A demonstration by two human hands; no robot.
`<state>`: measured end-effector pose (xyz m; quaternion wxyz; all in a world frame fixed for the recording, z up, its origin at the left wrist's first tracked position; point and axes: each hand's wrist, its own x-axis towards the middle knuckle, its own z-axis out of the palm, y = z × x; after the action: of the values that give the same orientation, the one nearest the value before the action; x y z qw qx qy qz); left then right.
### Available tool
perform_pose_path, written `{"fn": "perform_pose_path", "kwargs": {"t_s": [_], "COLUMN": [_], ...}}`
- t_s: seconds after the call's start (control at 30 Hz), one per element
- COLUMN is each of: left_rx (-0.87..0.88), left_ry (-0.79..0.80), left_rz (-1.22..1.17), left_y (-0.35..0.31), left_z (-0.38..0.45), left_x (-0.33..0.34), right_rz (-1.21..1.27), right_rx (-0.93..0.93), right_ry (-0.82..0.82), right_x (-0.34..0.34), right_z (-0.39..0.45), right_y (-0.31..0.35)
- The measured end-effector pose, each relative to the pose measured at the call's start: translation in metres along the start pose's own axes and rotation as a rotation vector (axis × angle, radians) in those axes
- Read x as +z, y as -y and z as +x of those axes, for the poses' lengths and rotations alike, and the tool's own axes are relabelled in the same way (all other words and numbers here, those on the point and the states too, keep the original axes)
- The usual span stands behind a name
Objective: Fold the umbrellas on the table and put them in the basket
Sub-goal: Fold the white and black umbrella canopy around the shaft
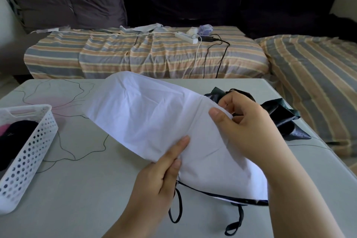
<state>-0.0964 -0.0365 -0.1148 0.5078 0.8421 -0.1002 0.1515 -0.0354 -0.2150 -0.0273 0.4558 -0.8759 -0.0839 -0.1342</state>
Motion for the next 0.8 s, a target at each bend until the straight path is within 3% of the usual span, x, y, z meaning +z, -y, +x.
{"fn": "perform_pose_path", "kwargs": {"t_s": [0.27, 0.43, 0.67, 0.8], "left_rx": [-0.002, -0.030, -0.006, 0.060], "left_ry": [0.031, 0.005, -0.038, -0.020], "left_rz": [-0.024, -0.048, 0.021, 0.066], "left_y": [-0.004, -0.003, 0.008, 0.004], "left_z": [0.001, 0.004, 0.004, 0.004], "left_x": [-0.004, -0.012, -0.013, -0.012], "right_rz": [0.144, 0.134, 0.140, 0.109], "right_rx": [0.081, 0.054, -0.099, 0.017], "right_ry": [0.253, -0.032, 0.099, 0.066], "right_x": [-0.003, -0.007, -0.013, -0.015], "right_z": [-0.002, 0.000, -0.007, -0.006], "right_y": [-0.002, -0.001, 0.015, 0.017]}}
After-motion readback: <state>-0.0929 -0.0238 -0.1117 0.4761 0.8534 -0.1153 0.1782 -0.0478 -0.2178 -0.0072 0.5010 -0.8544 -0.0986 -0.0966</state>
